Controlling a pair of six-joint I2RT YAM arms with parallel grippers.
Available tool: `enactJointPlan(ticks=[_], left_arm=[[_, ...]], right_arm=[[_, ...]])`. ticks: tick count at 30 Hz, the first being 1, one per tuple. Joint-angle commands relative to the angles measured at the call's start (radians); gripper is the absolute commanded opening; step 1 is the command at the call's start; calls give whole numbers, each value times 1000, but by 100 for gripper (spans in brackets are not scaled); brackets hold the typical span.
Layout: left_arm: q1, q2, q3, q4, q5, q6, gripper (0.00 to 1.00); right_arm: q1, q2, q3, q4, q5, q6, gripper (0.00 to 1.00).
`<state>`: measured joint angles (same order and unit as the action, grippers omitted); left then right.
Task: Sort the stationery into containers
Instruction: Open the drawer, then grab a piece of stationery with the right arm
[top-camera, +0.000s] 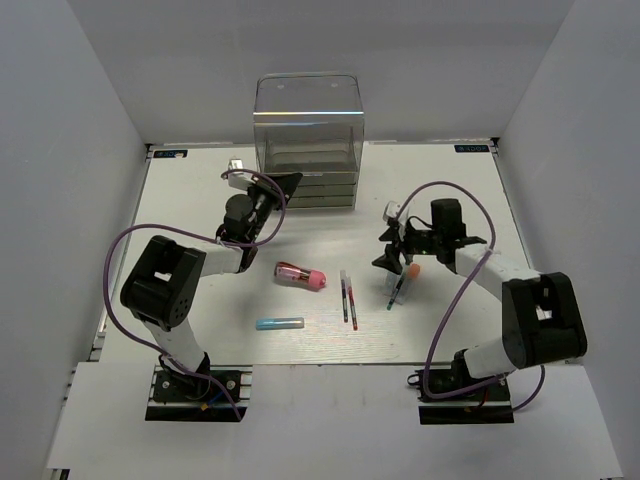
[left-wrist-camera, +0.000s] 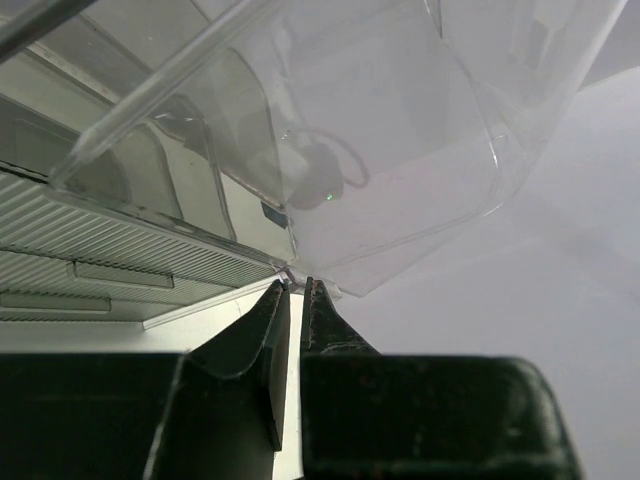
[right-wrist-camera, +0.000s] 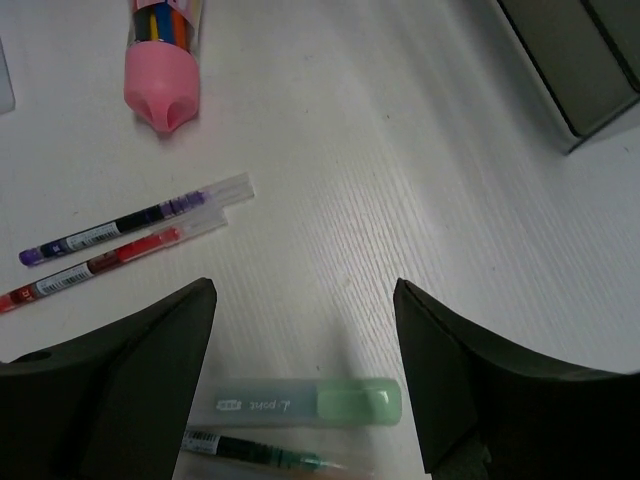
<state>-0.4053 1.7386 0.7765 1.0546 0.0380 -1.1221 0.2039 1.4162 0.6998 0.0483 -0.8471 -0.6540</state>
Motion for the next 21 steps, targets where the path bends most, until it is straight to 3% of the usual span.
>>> enactJointPlan(ticks=[1, 9, 21], left_arm=[[-9, -83, 52, 74, 4, 33, 2], [-9, -93, 43, 111, -16, 4, 2], [-18, -83, 52, 145, -26, -38, 2]], right_arm=[[70, 58, 93, -11, 9, -70, 78], [229, 141, 171, 45, 149, 33, 74], [408, 184, 165, 122, 319, 146, 82]])
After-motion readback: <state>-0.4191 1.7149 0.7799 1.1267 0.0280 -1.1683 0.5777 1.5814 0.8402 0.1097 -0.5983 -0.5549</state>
